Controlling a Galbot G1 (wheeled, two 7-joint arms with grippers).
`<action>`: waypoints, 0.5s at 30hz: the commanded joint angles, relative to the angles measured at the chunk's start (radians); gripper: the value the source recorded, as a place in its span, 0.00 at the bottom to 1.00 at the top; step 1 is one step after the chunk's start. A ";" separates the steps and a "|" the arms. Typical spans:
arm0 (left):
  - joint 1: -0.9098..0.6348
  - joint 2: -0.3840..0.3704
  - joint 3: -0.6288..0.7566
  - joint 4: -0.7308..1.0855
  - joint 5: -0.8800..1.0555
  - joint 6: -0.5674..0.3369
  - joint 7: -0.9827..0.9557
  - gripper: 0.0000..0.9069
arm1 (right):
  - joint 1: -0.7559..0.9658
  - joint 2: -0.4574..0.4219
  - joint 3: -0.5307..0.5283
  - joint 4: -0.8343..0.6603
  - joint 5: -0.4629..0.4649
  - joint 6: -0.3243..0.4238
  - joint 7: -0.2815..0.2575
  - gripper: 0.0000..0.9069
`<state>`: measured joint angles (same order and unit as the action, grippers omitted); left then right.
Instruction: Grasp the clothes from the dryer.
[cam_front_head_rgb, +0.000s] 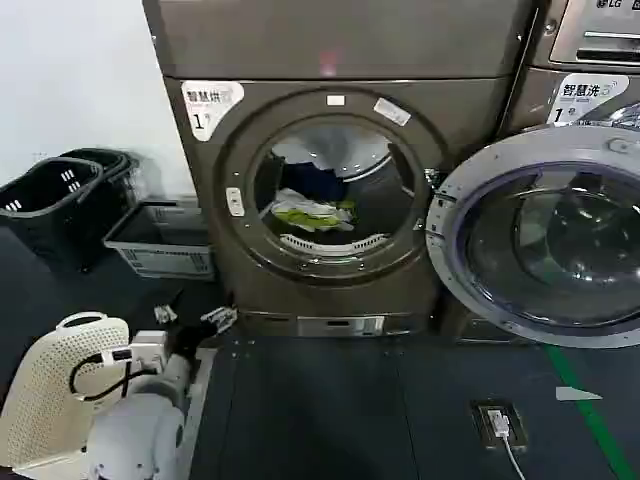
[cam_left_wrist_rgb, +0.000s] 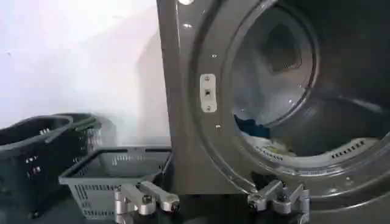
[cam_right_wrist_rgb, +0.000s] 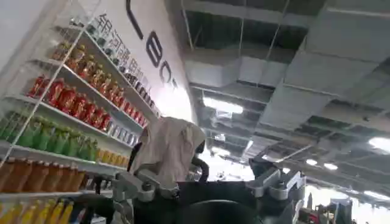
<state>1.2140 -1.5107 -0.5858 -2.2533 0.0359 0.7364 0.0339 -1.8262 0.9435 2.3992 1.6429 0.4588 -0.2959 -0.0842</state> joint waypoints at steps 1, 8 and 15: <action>0.003 0.002 0.001 0.001 0.002 0.049 0.004 1.00 | -0.003 0.000 -0.019 -0.014 0.032 0.086 0.038 1.00; 0.011 0.006 0.001 0.003 0.003 0.049 0.009 1.00 | -0.002 0.001 -0.025 -0.024 0.047 0.099 0.032 1.00; 0.013 0.004 0.002 0.003 0.001 0.049 0.011 1.00 | 0.001 0.003 -0.028 -0.016 0.059 0.096 0.021 1.00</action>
<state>1.2258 -1.5060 -0.5851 -2.2502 0.0379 0.7364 0.0435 -1.8257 0.9458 2.3752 1.6284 0.5081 -0.2219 -0.0658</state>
